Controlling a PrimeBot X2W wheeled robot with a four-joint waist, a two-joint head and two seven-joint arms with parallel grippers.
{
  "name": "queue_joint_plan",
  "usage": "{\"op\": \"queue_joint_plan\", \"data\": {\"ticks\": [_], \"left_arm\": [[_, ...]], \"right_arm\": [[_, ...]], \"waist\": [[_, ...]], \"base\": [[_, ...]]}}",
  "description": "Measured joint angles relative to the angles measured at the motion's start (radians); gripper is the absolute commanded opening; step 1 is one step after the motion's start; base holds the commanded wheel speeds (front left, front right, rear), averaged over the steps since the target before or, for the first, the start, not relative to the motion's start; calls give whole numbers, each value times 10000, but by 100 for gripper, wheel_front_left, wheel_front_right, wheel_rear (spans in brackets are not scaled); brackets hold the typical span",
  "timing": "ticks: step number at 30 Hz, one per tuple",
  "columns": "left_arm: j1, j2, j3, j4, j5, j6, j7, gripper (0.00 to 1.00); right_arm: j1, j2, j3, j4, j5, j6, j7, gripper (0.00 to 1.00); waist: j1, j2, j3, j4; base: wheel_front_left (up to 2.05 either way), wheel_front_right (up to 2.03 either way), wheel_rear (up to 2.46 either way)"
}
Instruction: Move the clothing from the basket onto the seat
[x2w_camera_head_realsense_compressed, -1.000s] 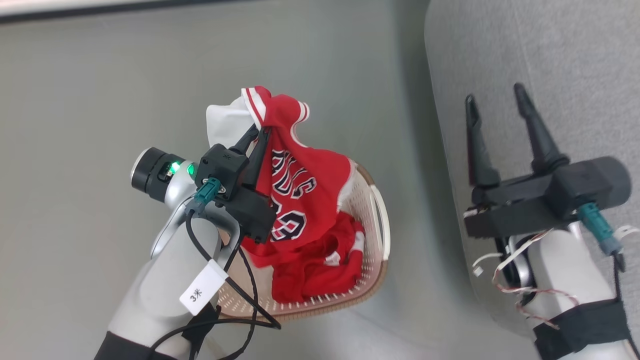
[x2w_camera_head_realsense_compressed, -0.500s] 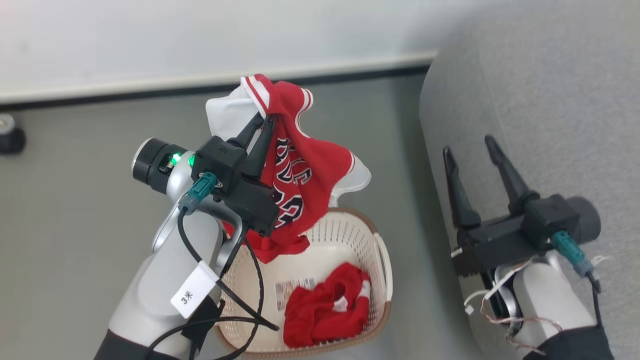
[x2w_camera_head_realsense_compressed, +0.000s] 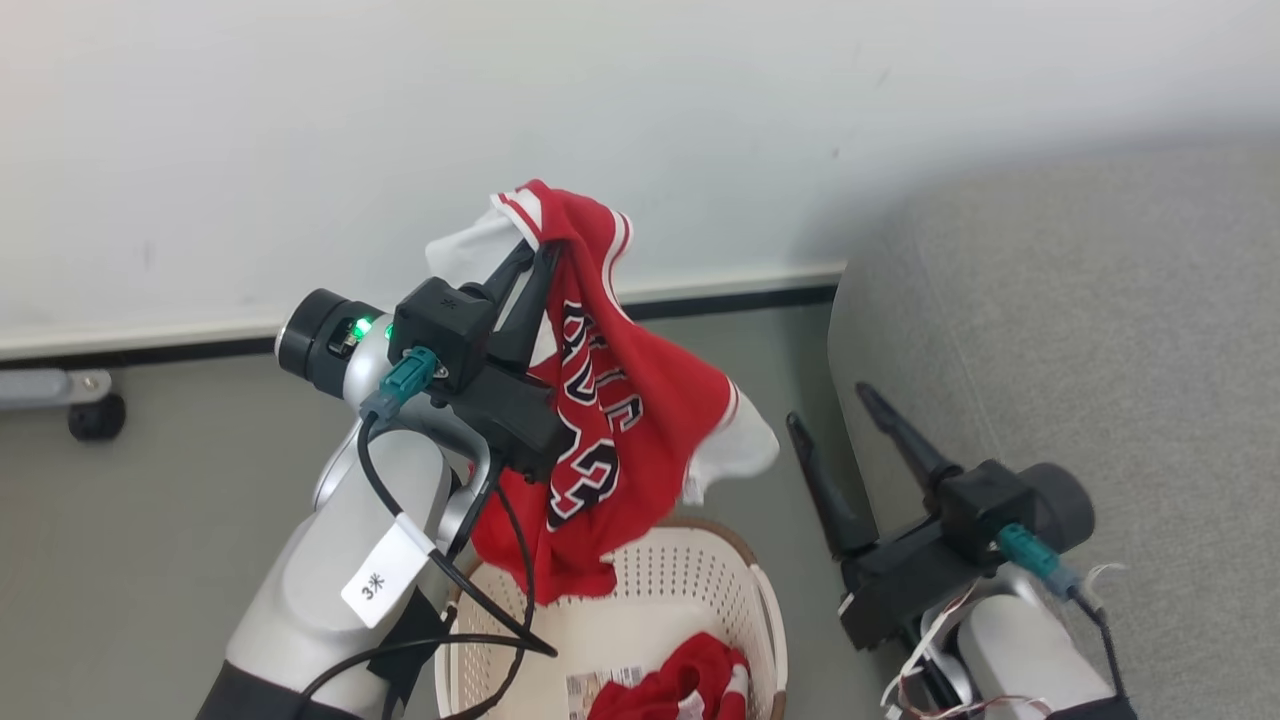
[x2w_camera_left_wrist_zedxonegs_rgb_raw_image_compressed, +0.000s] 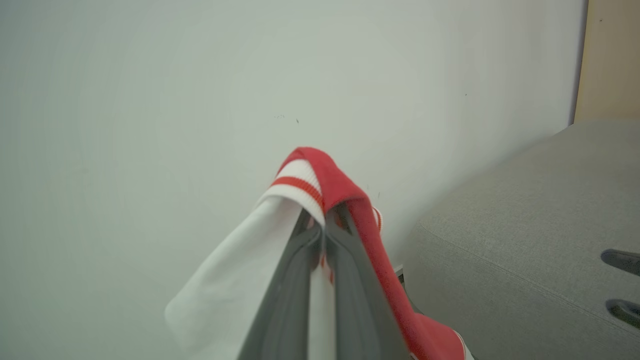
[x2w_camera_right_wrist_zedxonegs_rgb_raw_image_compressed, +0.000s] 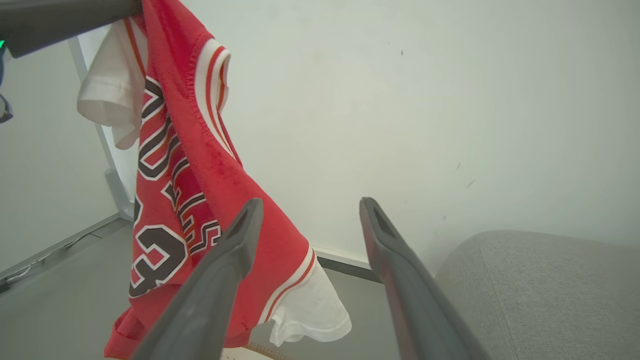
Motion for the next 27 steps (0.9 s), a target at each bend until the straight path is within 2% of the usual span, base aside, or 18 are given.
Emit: {"op": "queue_joint_plan", "data": {"ticks": [5,11,27], "left_arm": [[113,-4,-267,-198,-81,-4,4,0],[406,-19,-817,-616,-426,-8,140,0],[427,-2,-1977,-1582,-1014,194,846,0]], "right_arm": [[138,65,652,454,-13,217,0,100],[128,98,1223,819,-17,309,0,100],[-883,224,2602,2376,-42,395,0,100]], "waist": [[-1,-1,-794,5],[0,0,-1316,80],[1,1,-1544,584]], "base": [[0,0,0],[0,0,0],[0,0,0]]}}
